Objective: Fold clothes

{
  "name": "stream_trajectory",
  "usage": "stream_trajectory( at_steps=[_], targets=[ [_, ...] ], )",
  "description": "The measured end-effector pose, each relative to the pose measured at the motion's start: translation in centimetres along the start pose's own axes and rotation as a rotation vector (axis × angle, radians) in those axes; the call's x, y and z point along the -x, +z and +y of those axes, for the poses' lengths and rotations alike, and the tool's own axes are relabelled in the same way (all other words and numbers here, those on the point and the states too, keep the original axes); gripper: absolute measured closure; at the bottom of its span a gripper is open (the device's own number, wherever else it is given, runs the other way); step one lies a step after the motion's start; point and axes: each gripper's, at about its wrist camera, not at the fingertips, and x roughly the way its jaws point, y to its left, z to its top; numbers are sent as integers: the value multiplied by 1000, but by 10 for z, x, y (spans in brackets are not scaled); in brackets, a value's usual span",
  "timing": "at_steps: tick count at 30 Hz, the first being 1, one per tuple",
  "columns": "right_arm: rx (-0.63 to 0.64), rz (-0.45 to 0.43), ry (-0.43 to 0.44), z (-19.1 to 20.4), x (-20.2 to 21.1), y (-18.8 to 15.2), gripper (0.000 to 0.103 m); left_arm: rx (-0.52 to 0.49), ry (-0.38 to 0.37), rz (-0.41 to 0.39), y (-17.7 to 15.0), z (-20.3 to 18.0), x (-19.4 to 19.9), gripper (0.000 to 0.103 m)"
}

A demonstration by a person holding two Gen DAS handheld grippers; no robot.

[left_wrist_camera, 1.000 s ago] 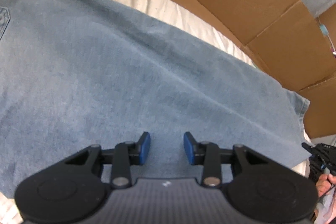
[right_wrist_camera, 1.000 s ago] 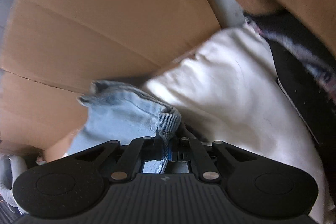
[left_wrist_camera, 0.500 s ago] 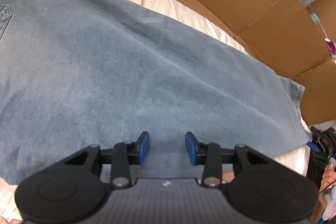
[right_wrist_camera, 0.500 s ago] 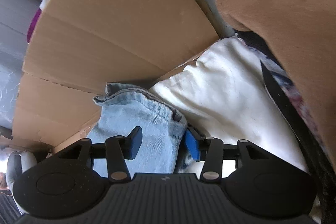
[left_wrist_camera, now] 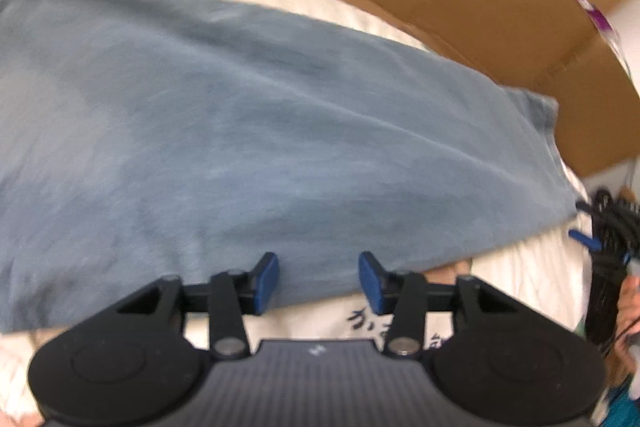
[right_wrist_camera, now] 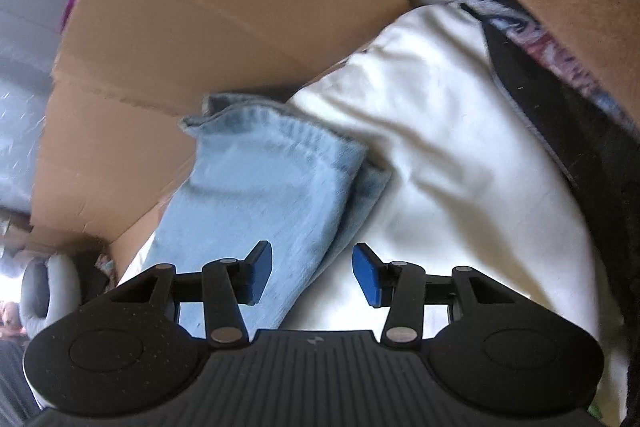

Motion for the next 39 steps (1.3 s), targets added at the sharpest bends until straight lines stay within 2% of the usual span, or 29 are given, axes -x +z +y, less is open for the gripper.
stream_trajectory(
  at_steps=[3, 5, 11, 12, 14, 17, 25, 27, 29, 31, 35, 39],
  targets=[
    [57, 15, 12, 7, 5, -6, 51, -136, 15, -9, 10, -28, -7, 40],
    [123, 16, -10, 13, 9, -10, 51, -198, 3, -5, 15, -44, -10, 36],
    [287, 9, -57, 27, 23, -27, 49, -353, -1, -63, 16, -85, -15, 26],
    [324, 5, -60, 30, 26, -29, 47, -380, -4, -70, 14, -92, -16, 26],
    [388, -25, -69, 33, 33, -34, 32, -441, -11, -70, 12, -104, -19, 26],
    [434, -32, -60, 37, 38, -37, 19, -522, -7, -66, 2, -123, -19, 26],
    [576, -62, -110, 52, 33, -48, 17, -632, 4, -86, -12, -157, -40, 25],
    [595, -73, -124, 53, 31, -50, 13, -654, 3, -78, -14, -162, -50, 25],
    [595, -47, -127, 50, 26, -49, 14, -690, 4, -74, -17, -168, -59, 25],
    [589, -32, -130, 45, 24, -49, 14, -732, 32, -88, -20, -174, -68, 25],
    [560, 1, -118, 38, 22, -50, 14, -811, 127, -165, -28, -185, -84, 24],
    [575, 31, -107, 37, 19, -57, 14, -870, 144, -179, -37, -187, -91, 21]
  ],
)
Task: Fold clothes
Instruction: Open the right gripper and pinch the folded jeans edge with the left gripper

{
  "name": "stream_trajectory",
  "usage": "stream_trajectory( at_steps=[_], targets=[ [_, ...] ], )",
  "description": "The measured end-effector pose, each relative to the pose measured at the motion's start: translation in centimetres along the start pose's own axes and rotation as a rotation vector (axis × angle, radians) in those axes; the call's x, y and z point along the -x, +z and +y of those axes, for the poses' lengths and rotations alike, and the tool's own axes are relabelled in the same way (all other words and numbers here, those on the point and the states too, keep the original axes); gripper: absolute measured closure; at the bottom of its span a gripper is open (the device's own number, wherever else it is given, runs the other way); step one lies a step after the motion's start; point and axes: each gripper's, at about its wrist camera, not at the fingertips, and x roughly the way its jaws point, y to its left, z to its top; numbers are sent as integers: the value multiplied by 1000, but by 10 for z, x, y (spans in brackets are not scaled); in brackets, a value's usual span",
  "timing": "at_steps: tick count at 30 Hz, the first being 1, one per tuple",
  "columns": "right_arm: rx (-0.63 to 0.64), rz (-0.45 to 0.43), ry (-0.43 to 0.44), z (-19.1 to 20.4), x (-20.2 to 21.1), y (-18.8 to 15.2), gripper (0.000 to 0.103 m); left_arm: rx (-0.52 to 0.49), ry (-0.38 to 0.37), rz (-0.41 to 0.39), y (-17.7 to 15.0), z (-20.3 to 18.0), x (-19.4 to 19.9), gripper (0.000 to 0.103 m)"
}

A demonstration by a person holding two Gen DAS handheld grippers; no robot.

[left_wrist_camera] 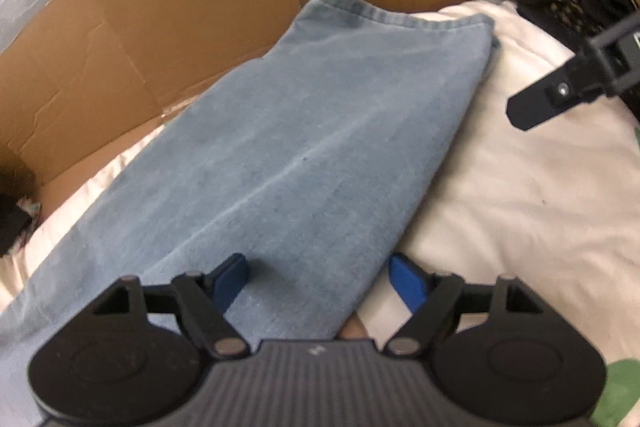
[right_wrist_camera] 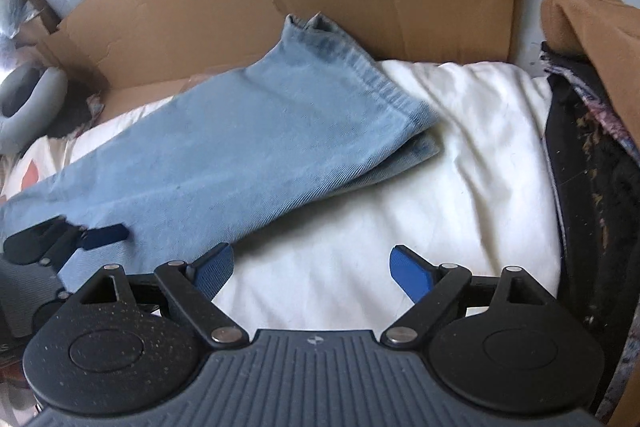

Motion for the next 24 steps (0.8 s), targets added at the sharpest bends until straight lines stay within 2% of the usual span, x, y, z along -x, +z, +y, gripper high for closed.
stream_trajectory(
  at_steps=[4, 7, 8, 10, 12, 13, 14, 15, 16, 17, 24],
  targets=[
    [13, 7, 2, 3, -4, -4, 14, 4, 37, -13, -7, 4, 0, 21],
    [25, 5, 5, 5, -5, -5, 14, 44, 47, -28, -7, 13, 3, 29],
    [32, -1, 9, 6, -5, -6, 14, 61, 49, -49, -7, 16, 8, 34],
    [45, -17, 22, 9, -3, -5, 16, 90, 59, -91, -7, 22, 17, 36],
    [61, -34, 27, 12, -3, -3, 20, 109, 56, -126, -6, 27, 25, 45],
    [67, -41, 29, 14, -3, -2, 24, 116, 46, -134, -5, 29, 26, 55],
    [73, -48, 31, 15, -4, -1, 31, 125, 31, -137, -4, 32, 26, 66],
    [77, -48, 34, 17, -5, 1, 34, 132, 17, -139, -2, 34, 27, 74],
    [85, -46, 34, 19, -8, 3, 38, 138, 3, -139, -1, 36, 27, 91],
    [94, -44, 35, 21, -11, 5, 41, 147, -8, -140, 1, 37, 27, 95],
    [131, -56, 37, 37, -25, 23, 41, 171, -39, -168, 14, 49, 32, 99]
  ],
)
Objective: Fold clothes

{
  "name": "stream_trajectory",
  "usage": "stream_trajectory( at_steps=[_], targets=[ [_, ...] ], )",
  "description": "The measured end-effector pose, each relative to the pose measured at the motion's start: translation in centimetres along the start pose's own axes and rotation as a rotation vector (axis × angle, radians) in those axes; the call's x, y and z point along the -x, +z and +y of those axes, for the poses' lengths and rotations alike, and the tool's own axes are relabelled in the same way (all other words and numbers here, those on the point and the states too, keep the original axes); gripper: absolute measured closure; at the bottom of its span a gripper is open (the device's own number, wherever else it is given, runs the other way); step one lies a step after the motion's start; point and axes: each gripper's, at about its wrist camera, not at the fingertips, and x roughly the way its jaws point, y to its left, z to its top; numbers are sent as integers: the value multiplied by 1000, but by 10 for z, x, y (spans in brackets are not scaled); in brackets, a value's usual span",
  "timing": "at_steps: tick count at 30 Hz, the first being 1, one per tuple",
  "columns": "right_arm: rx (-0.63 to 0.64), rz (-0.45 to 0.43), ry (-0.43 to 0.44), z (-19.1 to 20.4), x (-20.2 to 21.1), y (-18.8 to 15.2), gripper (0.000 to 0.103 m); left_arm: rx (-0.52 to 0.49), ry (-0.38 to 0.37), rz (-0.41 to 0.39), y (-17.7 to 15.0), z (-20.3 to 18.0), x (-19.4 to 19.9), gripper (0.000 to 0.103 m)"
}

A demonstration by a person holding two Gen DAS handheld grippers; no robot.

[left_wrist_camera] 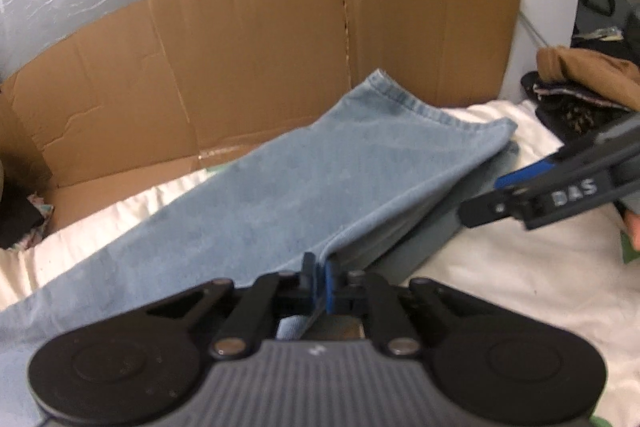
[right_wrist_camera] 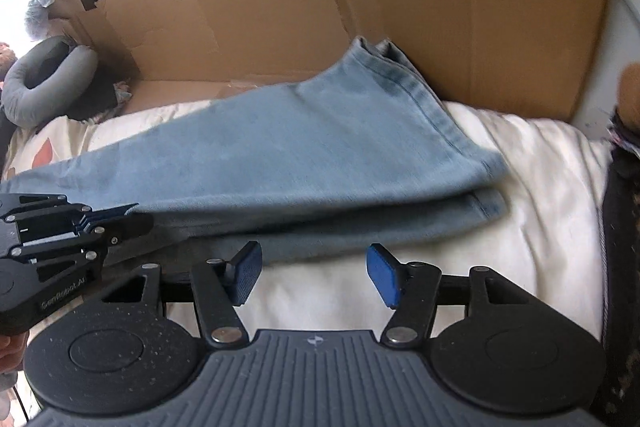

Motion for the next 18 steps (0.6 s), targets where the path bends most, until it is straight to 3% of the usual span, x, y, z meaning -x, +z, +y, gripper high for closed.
stream_trajectory(
  at_steps=[8, 18],
  targets=[
    [-86, 42, 1, 1, -32, 15, 41, 10, -23, -12, 11, 9, 6, 100],
    [124, 119, -7, 18, -39, -15, 41, -3, -57, -15, 13, 15, 9, 100]
  ],
)
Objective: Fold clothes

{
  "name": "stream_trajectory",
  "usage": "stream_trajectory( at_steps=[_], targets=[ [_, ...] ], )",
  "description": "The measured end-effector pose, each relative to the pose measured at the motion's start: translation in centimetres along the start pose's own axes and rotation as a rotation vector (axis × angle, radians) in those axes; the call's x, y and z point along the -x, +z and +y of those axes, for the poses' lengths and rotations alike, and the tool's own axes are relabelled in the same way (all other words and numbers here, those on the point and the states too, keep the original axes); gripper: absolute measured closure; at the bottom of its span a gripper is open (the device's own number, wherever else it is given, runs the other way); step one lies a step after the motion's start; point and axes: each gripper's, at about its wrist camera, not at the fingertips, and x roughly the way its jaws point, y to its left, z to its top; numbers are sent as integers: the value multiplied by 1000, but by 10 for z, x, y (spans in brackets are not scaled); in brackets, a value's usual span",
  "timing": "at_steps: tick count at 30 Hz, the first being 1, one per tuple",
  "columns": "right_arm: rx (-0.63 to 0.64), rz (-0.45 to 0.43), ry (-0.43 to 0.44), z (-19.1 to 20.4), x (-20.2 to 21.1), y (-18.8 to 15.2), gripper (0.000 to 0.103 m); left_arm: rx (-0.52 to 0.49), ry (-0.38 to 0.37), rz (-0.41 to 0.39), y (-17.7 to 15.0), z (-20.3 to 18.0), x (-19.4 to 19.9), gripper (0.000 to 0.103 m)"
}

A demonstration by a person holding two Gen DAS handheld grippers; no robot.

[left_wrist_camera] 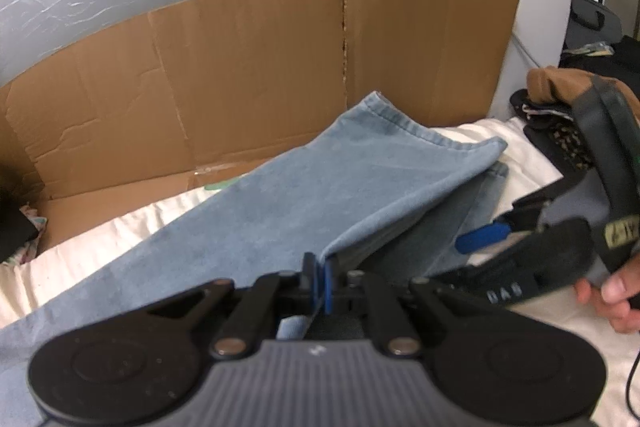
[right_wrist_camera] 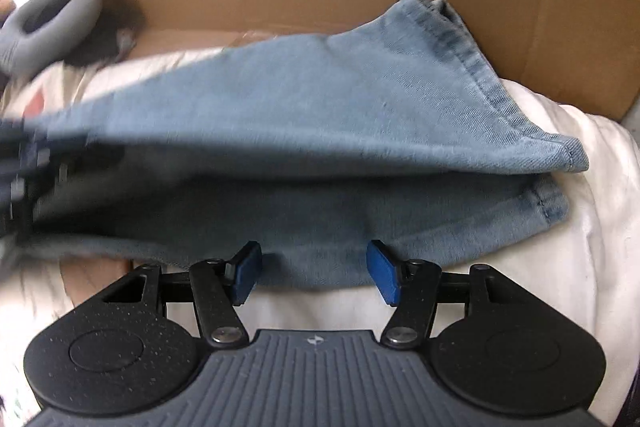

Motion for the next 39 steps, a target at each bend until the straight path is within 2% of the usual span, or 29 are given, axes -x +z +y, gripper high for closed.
stream_trajectory(
  at_steps=[3, 8, 13, 18, 21, 22, 25, 26, 30, 32, 36, 39],
  targets=[
    [21, -3, -1, -3, 3, -6, 40, -31, -4, 10, -5, -6, -3, 100],
    [-31, -4, 21, -13, 6, -6, 40, -102, -16, 48, -22, -22, -13, 100],
    [-28, -7, 13, -12, 6, -7, 40, -165, -13, 67, -33, -37, -17, 100],
    [-58, 6, 18, -13, 9, -8, 40, -204, -11, 128, -44, -45, -30, 97],
    [-87, 5, 32, -16, 16, -12, 40, -209, -5, 121, -45, -46, -22, 91],
    [-98, 3, 42, -16, 19, -14, 40, -187, -12, 114, -45, -43, -16, 85],
    [-115, -4, 73, -14, 27, -19, 41, -129, -18, 89, -46, -33, 3, 50],
    [-107, -8, 77, -11, 30, -20, 41, -112, -8, 76, -47, -28, 11, 45],
    [-81, -18, 101, 0, 40, -23, 41, -21, 24, 76, -56, -5, 40, 43],
    [-68, -19, 114, 8, 42, -22, 41, 11, 56, 91, -63, 5, 50, 35],
    [-29, -12, 129, 25, 43, -22, 41, 96, 100, 129, -83, 33, 67, 34],
    [-16, -5, 147, 36, 45, -19, 41, 118, 135, 141, -95, 45, 77, 32]
  ],
)
